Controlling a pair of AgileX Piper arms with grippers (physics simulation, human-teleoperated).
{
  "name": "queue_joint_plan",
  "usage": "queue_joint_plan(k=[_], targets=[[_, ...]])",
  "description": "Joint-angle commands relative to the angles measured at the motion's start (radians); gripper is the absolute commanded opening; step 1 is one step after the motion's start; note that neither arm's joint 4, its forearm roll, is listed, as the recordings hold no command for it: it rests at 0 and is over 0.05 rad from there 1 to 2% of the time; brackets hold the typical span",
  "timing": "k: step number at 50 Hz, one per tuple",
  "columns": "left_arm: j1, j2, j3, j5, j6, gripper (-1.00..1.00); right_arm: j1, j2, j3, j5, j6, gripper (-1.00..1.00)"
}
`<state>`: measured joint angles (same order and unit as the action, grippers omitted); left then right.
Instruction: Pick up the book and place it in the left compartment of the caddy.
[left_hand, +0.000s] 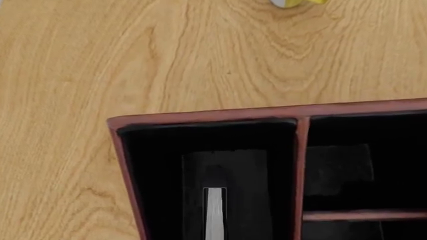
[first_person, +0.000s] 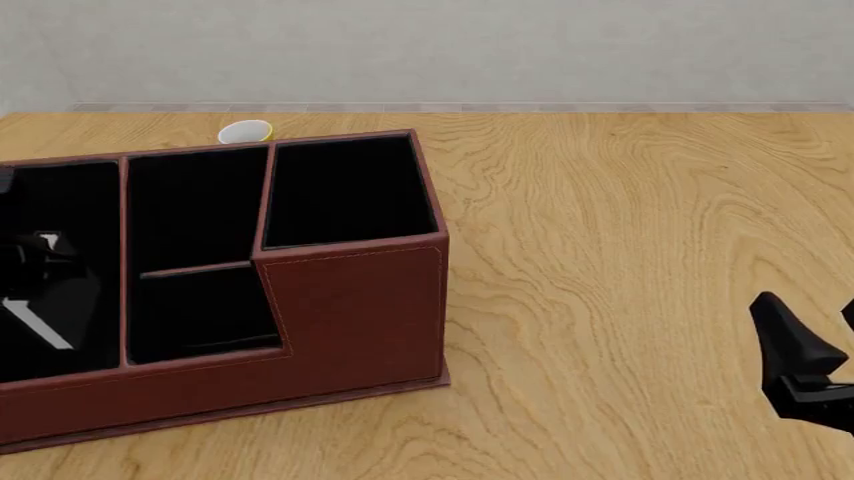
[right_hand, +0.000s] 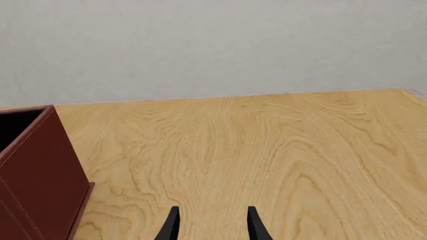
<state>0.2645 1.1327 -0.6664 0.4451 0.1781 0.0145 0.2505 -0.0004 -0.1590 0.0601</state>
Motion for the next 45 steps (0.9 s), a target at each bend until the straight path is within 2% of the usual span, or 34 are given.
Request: queue_joint_plan(k=[1,45], targets=[[0.003,0.023,0.006,-0.027,0.014,-1.0,-0.001,-0.007,0.0,0.005,-0.001,1.0],[0.01,0.125,0.056,-0.126,0.019,-1.0,-0.004,-0.02,0.0,0.016,0.001,1.0]])
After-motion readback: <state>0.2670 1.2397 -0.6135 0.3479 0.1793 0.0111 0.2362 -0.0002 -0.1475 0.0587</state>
